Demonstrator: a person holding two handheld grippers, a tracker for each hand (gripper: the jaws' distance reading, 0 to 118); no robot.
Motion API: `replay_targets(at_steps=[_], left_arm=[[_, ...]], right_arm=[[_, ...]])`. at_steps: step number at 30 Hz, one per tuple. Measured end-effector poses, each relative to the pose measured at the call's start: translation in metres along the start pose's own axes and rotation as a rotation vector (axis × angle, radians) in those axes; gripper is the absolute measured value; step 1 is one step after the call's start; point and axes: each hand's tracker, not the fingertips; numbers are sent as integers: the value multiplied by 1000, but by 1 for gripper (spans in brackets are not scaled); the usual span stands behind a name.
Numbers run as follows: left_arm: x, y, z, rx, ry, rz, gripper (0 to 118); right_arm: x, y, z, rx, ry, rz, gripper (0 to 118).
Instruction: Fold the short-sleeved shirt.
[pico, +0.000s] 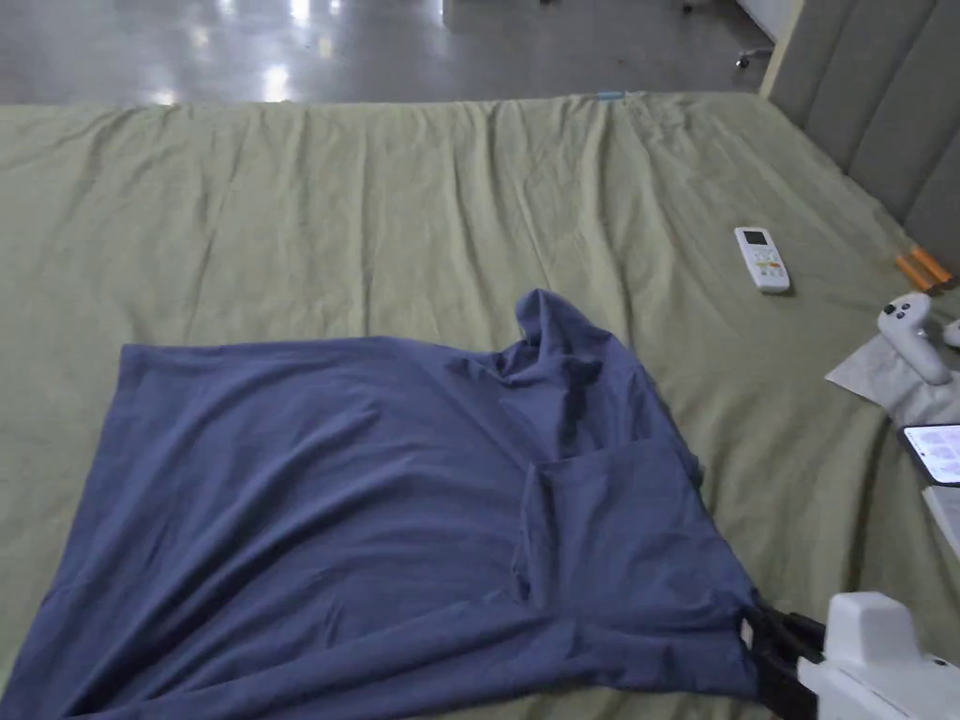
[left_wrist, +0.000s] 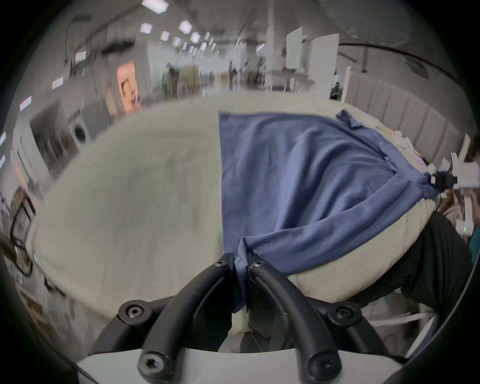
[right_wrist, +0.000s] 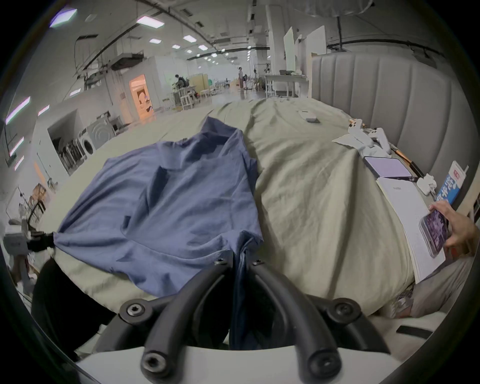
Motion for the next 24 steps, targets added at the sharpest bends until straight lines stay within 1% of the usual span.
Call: replay_targets(at_steps=[1, 3, 5, 10, 12, 13, 15, 16, 17, 18, 20, 21, 22, 23, 24], left_arm=[[0, -1, 3, -2, -14, 21, 9], [-1, 1, 14, 62, 2, 48, 9], [-9, 1, 16, 82, 13, 50, 9], [-19, 12, 19, 112, -10, 81, 9], [-24, 21, 18, 129, -16, 90, 9], [-25, 26, 17, 142, -20, 97, 9], [-30, 39, 12, 158, -23, 112, 9], [-34, 46, 8, 166, -27, 120, 9], [-35, 58, 1, 171, -39, 132, 9], [-39, 70, -9, 167, -42, 134, 9], [-46, 96, -36, 142, -54, 126, 9], [-47, 111, -55, 108, -58, 113, 9], [-49, 122, -70, 66, -52, 108, 9], [-52, 134, -91, 15, -53, 123, 9], [-55, 142, -110, -27, -52, 168, 9]], right_arm=[[2, 0, 6, 15, 9, -31, 8], [5, -5, 17, 66, 22, -98, 7], [6, -11, 24, 97, 27, -134, 6], [4, -22, 28, 103, 24, -152, 5], [1, -17, 34, 142, 14, -147, 4], [-2, -12, 40, 203, -1, -138, 4], [-2, 1, 47, 233, 28, -128, 4], [-5, 11, 46, 230, 22, -121, 4], [-7, 23, 42, 227, 9, -88, 4], [-5, 35, 37, 212, 6, -74, 4], [-4, 61, 18, 192, 2, -79, 4], [-2, 74, 6, 175, -2, -88, 4], [0, 85, -8, 117, -11, -110, 4], [3, 98, -25, 67, -23, -135, 4], [5, 109, -47, 31, -24, -164, 4]])
